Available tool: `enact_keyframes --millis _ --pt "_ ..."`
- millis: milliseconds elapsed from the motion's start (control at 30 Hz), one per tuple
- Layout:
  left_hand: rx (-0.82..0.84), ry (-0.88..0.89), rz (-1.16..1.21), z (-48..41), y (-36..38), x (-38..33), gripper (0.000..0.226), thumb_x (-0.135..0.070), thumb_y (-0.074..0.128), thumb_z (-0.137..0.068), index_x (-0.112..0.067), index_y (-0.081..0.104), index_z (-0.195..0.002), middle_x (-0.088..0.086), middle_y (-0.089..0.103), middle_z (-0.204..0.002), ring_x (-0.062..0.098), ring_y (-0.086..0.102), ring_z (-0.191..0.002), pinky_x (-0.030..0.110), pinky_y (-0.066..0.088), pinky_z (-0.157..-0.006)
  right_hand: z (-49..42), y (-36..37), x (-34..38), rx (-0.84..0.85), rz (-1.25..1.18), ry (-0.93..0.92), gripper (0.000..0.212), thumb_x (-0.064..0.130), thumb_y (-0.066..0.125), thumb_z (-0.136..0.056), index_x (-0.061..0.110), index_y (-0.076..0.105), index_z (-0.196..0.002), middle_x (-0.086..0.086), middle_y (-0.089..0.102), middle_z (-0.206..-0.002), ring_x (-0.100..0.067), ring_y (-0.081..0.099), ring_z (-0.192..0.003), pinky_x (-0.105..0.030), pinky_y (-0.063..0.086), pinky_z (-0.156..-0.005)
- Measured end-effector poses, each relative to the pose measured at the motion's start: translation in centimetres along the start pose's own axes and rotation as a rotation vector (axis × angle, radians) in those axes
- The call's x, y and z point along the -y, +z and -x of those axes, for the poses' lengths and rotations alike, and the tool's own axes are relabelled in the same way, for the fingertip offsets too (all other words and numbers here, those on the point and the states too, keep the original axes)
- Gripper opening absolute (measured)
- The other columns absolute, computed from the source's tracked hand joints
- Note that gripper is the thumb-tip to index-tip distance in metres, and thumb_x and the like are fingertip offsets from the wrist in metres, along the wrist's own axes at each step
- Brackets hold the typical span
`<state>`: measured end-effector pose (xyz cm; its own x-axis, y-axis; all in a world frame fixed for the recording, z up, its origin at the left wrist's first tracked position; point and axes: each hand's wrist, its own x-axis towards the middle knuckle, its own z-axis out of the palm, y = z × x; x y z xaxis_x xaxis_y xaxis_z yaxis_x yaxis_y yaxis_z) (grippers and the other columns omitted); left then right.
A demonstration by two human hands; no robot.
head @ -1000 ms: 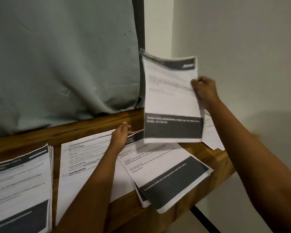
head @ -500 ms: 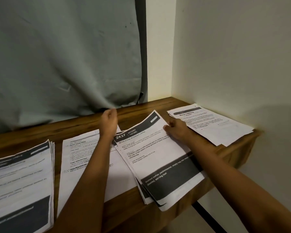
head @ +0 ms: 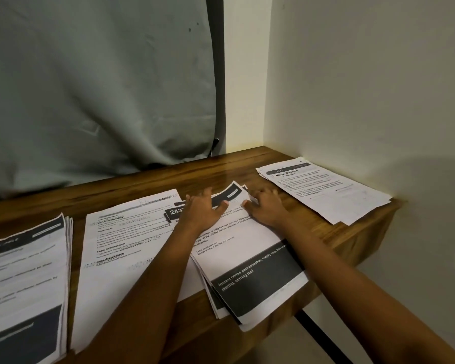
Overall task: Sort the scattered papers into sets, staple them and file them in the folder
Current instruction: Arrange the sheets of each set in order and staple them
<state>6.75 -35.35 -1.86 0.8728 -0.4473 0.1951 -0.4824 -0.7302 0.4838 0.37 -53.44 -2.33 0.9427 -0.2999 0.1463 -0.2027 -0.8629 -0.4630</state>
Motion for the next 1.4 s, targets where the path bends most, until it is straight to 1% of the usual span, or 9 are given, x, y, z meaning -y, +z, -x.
enact_keyframes --millis 100,367,533,667,733,833,1067,1267,1400 --pt "-0.016 0.042 -0.038 0.0 0.4 0.2 0.075 -0.057 0.05 -0.09 -0.015 0.027 -0.148 0.01 0.036 -0.151 0.033 0.031 -0.14 0.052 0.014 -0.118 -0.1 0.0 0.0 -0.036 0.021 -0.016 0.049 0.05 0.046 -0.093 0.015 0.056 -0.125 -0.014 0.043 -0.141 -0.037 0.026 -0.137 -0.048 0.022 -0.109" --pt "0.029 0.022 -0.017 0.0 0.1 -0.2 0.084 -0.055 0.06 -0.086 -0.017 0.022 -0.15 0.011 0.032 -0.153 0.033 0.027 -0.142 0.052 0.02 -0.117 -0.5 0.0 -0.3 -0.057 -0.083 0.013 0.048 0.05 0.062 -0.085 0.015 0.062 -0.117 -0.011 0.052 -0.134 -0.034 0.029 -0.133 -0.043 0.025 -0.105" --pt "0.028 -0.02 0.056 -0.1 0.0 0.0 0.087 -0.053 0.067 -0.081 -0.019 0.024 -0.149 0.011 0.033 -0.151 0.034 0.03 -0.139 0.055 0.031 -0.111 -0.6 -0.3 -0.3 -0.049 -0.408 0.103 0.028 0.031 0.076 -0.079 0.01 0.065 -0.093 -0.008 0.066 -0.108 -0.019 0.051 -0.108 -0.031 0.043 -0.084" --pt "0.023 -0.069 0.098 -0.1 -0.2 0.1 0.092 -0.053 0.072 -0.077 -0.021 0.024 -0.149 0.01 0.029 -0.153 0.036 0.025 -0.141 0.057 0.032 -0.11 -0.7 -0.2 -0.4 -0.021 -0.572 0.141 0.015 0.017 0.076 -0.08 0.013 0.066 -0.09 -0.011 0.064 -0.109 -0.021 0.064 -0.096 -0.016 0.052 -0.054" --pt "0.031 -0.086 0.115 -0.1 -0.4 0.2 0.094 -0.053 0.073 -0.075 -0.022 0.024 -0.149 0.009 0.029 -0.153 0.037 0.024 -0.141 0.057 0.032 -0.11 -1.1 -0.1 -0.7 -0.036 -0.526 0.124 0.023 0.022 0.076 -0.078 0.015 0.067 -0.098 -0.01 0.062 -0.114 -0.024 0.059 -0.106 -0.026 0.056 -0.072" --pt "0.051 -0.1 0.108 0.0 -0.6 0.3 0.091 -0.052 0.074 -0.076 -0.023 0.027 -0.148 0.009 0.031 -0.151 0.035 0.027 -0.139 0.056 0.033 -0.109 -2.0 0.1 -1.1 0.03 -0.367 0.095 0.034 0.036 0.075 -0.075 0.02 0.065 -0.103 -0.006 0.059 -0.121 -0.028 0.039 -0.127 -0.043 0.034 -0.106" --pt "0.06 -0.081 0.104 0.2 -0.8 0.2 0.085 -0.049 0.073 -0.078 -0.021 0.031 -0.146 0.009 0.036 -0.148 0.035 0.032 -0.137 0.054 0.033 -0.109 -3.3 -1.2 0.7 0.168 -0.359 0.237 0.035 0.015 0.087 -0.061 0.018 0.067 -0.089 -0.01 0.063 -0.116 -0.035 0.048 -0.123 -0.046 0.04 -0.104" --pt "0.078 -0.082 0.112 -0.1 -0.8 0.4 0.086 -0.049 0.073 -0.077 -0.022 0.03 -0.147 0.009 0.035 -0.15 0.034 0.029 -0.139 0.055 0.028 -0.112 -6.8 0.1 -0.2 0.301 -0.105 0.198 0.095 0.049 0.085 -0.035 0.017 0.056 -0.12 -0.014 0.053 -0.132 -0.042 0.038 -0.131 -0.054 0.033 -0.106" --pt "0.075 -0.094 0.128 0.1 -1.1 0.1 0.088 -0.046 0.075 -0.077 -0.021 0.029 -0.147 0.009 0.034 -0.151 0.034 0.026 -0.14 0.055 0.027 -0.113 -2.7 -2.5 0.9 0.136 0.037 0.122 0.07 0.053 0.077 -0.07 0.02 0.052 -0.127 -0.005 0.054 -0.133 -0.034 0.039 -0.132 -0.049 0.025 -0.111"
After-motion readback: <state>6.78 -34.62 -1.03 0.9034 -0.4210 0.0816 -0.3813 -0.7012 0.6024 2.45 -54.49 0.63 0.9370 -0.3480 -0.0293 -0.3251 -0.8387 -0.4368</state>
